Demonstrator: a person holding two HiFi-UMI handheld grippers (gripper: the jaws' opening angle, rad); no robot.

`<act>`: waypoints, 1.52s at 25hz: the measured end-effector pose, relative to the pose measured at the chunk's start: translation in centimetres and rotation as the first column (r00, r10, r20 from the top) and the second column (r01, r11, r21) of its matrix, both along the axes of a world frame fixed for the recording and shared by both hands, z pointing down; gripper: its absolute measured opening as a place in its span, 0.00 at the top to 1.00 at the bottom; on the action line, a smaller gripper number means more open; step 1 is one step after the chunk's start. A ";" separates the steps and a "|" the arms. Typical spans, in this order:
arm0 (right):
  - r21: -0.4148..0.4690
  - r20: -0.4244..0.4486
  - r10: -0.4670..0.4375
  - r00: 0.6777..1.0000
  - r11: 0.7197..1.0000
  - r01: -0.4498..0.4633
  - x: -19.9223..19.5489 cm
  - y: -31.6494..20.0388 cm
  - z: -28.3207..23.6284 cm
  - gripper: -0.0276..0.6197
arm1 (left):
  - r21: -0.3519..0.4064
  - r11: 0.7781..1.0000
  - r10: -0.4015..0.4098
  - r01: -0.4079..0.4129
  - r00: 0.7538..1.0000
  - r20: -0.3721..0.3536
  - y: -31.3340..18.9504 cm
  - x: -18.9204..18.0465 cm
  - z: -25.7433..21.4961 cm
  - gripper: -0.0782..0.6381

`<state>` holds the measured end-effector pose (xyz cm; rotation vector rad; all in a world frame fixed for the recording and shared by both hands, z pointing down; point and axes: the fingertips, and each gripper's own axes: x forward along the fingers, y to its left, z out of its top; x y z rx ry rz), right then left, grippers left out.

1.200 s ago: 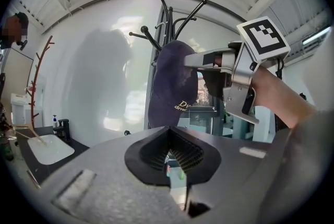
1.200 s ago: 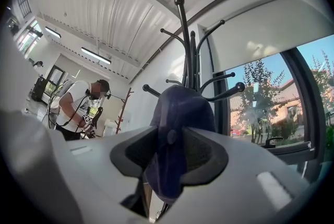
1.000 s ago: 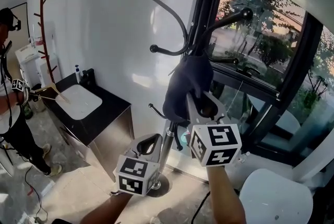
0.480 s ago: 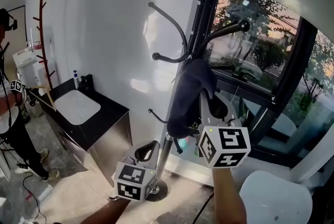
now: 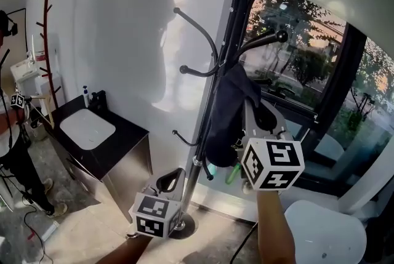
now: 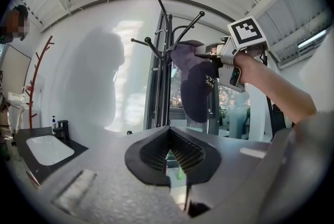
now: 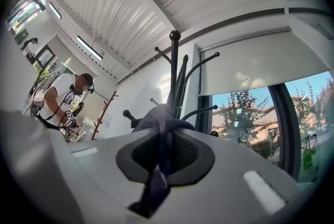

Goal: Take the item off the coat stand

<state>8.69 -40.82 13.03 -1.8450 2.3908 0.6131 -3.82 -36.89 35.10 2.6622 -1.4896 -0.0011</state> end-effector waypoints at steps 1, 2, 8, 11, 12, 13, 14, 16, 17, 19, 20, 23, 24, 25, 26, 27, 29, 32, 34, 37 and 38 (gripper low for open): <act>0.011 -0.004 0.004 1.000 1.000 -0.004 0.0 0.3 -0.5 0.92 | -0.002 1.000 0.003 -0.003 1.000 -0.001 0.1 0.0 0.0 0.89; 0.024 -0.010 0.007 1.000 1.000 -0.006 0.0 0.6 -1.0 0.92 | -0.003 1.000 0.006 -0.006 1.000 -0.003 0.2 0.1 -0.1 0.89; 0.090 -0.023 0.018 1.000 0.996 -0.016 0.1 2.8 -3.4 0.92 | 0.008 1.000 0.022 -0.022 1.000 -0.011 0.5 0.5 -0.6 0.89; 0.119 -0.012 0.028 1.000 0.993 -0.026 0.6 3.9 -4.3 0.92 | 0.006 0.999 0.034 -0.034 0.999 -0.002 0.5 0.8 -0.4 0.89; 0.130 -0.007 0.032 0.999 0.991 -0.031 0.9 4.4 -4.6 0.92 | 0.004 0.999 0.040 -0.040 0.999 0.001 0.6 1.0 -0.3 0.89; 0.142 -0.002 0.035 0.999 0.989 -0.035 1.1 4.9 -4.9 0.92 | 0.003 0.999 0.047 -0.047 0.999 0.003 0.7 1.2 -0.3 0.89; 0.153 0.001 0.038 0.999 0.987 -0.037 1.2 5.4 -5.2 0.92 | 0.001 0.999 0.053 -0.053 0.999 0.004 0.9 1.4 -0.2 0.89; 0.172 0.001 0.039 0.999 0.984 -0.039 1.3 6.3 -5.8 0.92 | 0.001 0.998 0.065 -0.065 0.998 0.005 1.2 1.6 -0.1 0.89; 0.179 0.000 0.040 0.999 0.983 -0.039 1.3 6.7 -6.1 0.92 | 0.001 0.997 0.071 -0.071 0.997 0.005 1.4 1.8 -0.2 0.89; 0.186 0.000 0.042 0.999 0.982 -0.041 1.4 7.6 -6.6 0.92 | 0.001 0.996 0.086 -0.086 0.996 0.010 1.9 2.1 -0.1 0.89; 0.190 0.004 0.043 0.999 0.981 -0.043 1.5 8.1 -6.8 0.92 | 0.000 0.996 0.094 -0.094 0.995 0.015 2.0 2.3 -0.1 0.89; 0.212 0.013 0.050 0.999 0.976 -0.051 1.6 9.5 -7.7 0.92 | 0.005 0.994 0.112 -0.113 0.993 0.025 2.3 2.7 -0.6 0.89; 0.222 0.012 0.051 0.999 0.974 -0.052 1.6 10.0 -8.0 0.92 | 0.010 0.993 0.116 -0.116 0.993 0.026 2.4 2.7 -0.9 0.89; 0.234 0.010 0.051 0.999 0.971 -0.052 1.5 10.6 -8.3 0.92 | 0.014 0.993 0.119 -0.119 0.993 0.025 2.6 2.8 -1.1 0.89; 0.245 0.008 0.053 0.999 0.968 -0.054 1.5 11.1 -8.6 0.92 | 0.017 0.992 0.122 -0.122 0.992 0.025 2.8 2.9 -1.3 0.89; 0.255 0.006 0.057 0.998 0.965 -0.057 1.5 11.6 -8.8 0.92 | 0.018 0.992 0.126 -0.126 0.992 0.026 3.1 3.0 -1.4 0.89; 0.269 0.003 0.068 0.998 0.961 -0.067 1.6 12.5 -9.2 0.92 | 0.020 0.991 0.135 -0.135 0.991 0.027 3.6 3.2 -1.5 0.89; 0.282 0.009 0.075 0.997 0.957 -0.075 1.6 13.9 -9.7 0.92 | 0.031 0.989 0.144 -0.145 0.989 0.023 4.4 3.3 -1.7 0.89; 0.287 0.014 0.079 0.997 0.954 -0.079 1.6 14.9 -9.7 0.92 | 0.031 0.988 0.150 -0.151 0.988 0.021 5.0 3.2 -1.8 0.89; 0.290 0.025 0.080 0.997 0.954 -0.083 1.7 16.6 -9.0 0.92 | 0.035 0.987 0.154 -0.155 0.988 0.021 5.7 3.0 -1.9 0.89; 0.288 0.030 0.079 0.996 0.954 -0.085 1.8 17.1 -8.6 0.92 | 0.039 0.987 0.154 -0.155 0.988 0.019 5.9 2.9 -2.1 0.89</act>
